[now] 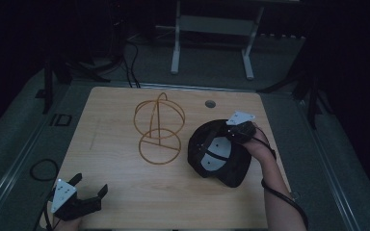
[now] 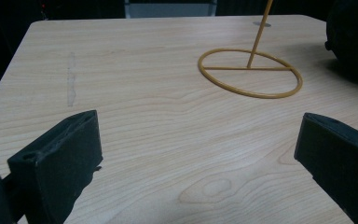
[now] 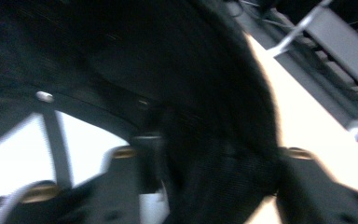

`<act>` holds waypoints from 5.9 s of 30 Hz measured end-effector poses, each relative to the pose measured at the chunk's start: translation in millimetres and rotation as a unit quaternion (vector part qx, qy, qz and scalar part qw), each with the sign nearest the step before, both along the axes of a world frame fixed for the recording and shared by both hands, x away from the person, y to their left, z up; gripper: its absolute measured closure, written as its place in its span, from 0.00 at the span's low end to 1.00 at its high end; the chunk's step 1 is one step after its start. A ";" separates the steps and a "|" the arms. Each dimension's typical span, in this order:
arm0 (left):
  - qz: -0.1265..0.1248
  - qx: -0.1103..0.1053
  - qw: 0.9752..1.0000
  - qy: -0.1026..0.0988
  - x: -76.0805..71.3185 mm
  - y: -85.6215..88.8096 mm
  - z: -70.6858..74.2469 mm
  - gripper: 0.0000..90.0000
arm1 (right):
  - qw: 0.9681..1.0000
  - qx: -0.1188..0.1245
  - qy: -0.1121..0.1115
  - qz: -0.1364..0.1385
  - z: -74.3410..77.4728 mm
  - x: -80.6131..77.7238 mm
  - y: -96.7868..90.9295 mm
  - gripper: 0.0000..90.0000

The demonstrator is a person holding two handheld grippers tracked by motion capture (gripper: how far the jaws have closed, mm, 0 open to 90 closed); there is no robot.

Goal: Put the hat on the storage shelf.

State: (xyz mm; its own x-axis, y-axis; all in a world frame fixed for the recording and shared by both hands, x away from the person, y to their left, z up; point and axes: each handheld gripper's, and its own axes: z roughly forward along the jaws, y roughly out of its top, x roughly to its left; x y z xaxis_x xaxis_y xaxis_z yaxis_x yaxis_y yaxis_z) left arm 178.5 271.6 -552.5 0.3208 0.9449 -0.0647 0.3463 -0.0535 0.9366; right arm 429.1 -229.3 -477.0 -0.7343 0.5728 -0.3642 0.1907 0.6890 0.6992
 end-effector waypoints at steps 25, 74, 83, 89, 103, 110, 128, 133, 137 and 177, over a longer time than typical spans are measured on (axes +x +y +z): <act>-0.004 0.005 1.000 0.002 1.1 -3.4 -0.8 0.01 | 0.994 0.108 -0.006 0.012 44.3 -39.1 -29.2 0.98; -0.247 0.011 0.969 -0.014 50.5 -173.1 73.8 0.01 | 0.915 0.350 -0.128 -0.155 45.5 -171.5 -54.8 0.98; -0.264 0.015 0.964 -0.033 65.9 -208.6 88.6 0.08 | 0.919 0.338 -0.143 -0.142 48.5 -181.9 -53.1 0.98; -0.270 0.013 0.962 -0.034 76.5 -224.8 90.9 0.12 | 0.918 0.342 -0.146 -0.136 51.2 -186.0 -53.0 0.98; -0.269 -0.008 0.962 -0.051 94.3 -239.2 100.8 0.46 | 0.916 0.349 -0.149 -0.128 54.8 -193.9 -54.9 0.97; -0.260 -0.019 0.965 -0.043 100.8 -238.1 104.8 0.83 | 0.921 0.342 -0.145 -0.119 52.3 -196.8 -52.2 0.97; -0.265 -0.040 0.962 -0.059 91.7 -239.1 118.9 0.99 | 0.925 0.347 -0.111 -0.112 37.1 -218.1 -53.4 0.94; -0.269 -0.033 0.960 -0.069 88.2 -239.8 126.0 0.99 | 0.928 0.338 -0.097 -0.121 33.7 -223.7 -54.2 0.91; -0.271 -0.029 0.959 -0.074 86.6 -239.5 133.5 0.99 | 0.931 0.332 -0.097 -0.115 32.6 -228.0 -52.4 0.83; -0.465 -0.029 0.883 -0.060 81.7 -209.0 149.6 0.99 | 0.961 0.210 -0.058 0.169 69.6 -253.5 -44.4 0.44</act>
State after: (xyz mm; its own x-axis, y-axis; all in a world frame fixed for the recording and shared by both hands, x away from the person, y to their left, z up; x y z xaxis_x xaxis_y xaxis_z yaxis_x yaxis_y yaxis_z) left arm 260.2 62.6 -402.9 0.9641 0.2648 -0.0178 0.0764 -0.2129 0.9741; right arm 175.6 -273.7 -407.4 -0.8726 0.4233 -0.2439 -0.0901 0.3512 0.9320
